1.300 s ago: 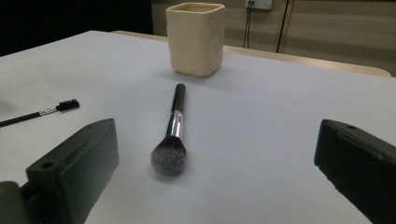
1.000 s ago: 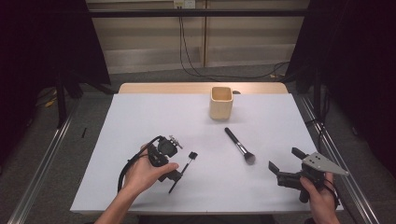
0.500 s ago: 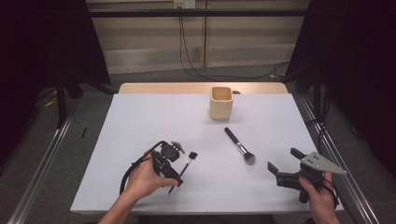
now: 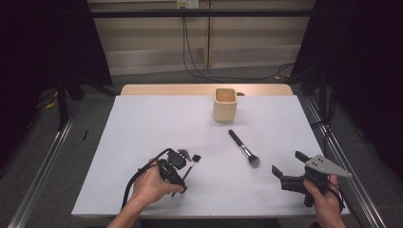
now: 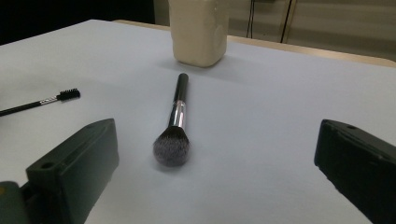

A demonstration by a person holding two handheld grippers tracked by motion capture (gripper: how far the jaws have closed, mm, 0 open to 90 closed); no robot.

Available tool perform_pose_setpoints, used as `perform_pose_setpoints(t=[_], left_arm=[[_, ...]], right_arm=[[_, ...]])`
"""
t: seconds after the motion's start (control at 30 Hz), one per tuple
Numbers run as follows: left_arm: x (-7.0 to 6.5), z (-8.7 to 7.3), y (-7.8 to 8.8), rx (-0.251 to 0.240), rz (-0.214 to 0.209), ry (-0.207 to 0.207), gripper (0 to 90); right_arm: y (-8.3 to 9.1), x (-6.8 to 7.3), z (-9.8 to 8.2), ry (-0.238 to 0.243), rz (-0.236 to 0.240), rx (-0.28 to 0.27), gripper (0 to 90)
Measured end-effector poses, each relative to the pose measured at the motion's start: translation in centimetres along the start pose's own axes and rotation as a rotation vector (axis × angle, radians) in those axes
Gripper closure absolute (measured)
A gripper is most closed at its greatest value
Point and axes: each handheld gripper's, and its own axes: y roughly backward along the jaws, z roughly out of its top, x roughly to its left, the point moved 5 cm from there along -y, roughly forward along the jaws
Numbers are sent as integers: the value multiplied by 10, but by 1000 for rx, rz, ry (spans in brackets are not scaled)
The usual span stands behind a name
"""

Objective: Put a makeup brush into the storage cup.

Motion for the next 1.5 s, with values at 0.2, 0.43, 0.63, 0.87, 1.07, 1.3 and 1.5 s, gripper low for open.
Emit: perform_pose_setpoints(t=[0.2, 0.43, 0.63, 0.87, 1.07, 1.3, 1.5], left_arm=[[-1, 4, -2, 54, 31, 21, 362], [-2, 4, 0, 66, 26, 33, 524], [1, 4, 1, 74, 25, 38, 668], [1, 4, 1, 86, 8, 44, 822], [2, 4, 1, 101, 15, 41, 862], [6, -1, 3, 40, -25, 38, 864], [8, -5, 4, 1, -59, 45, 864]], right_arm=[[0, 0, 0, 6, 1, 1, 0], [0, 0, 0, 6, 2, 0, 0], [0, 3, -1, 16, 14, 5, 0], [0, 2, -1, 12, 9, 8, 0], [0, 3, -1, 19, 17, 9, 0], [0, 3, -1, 17, 14, 9, 0], [0, 2, -1, 16, 12, 8, 0]])
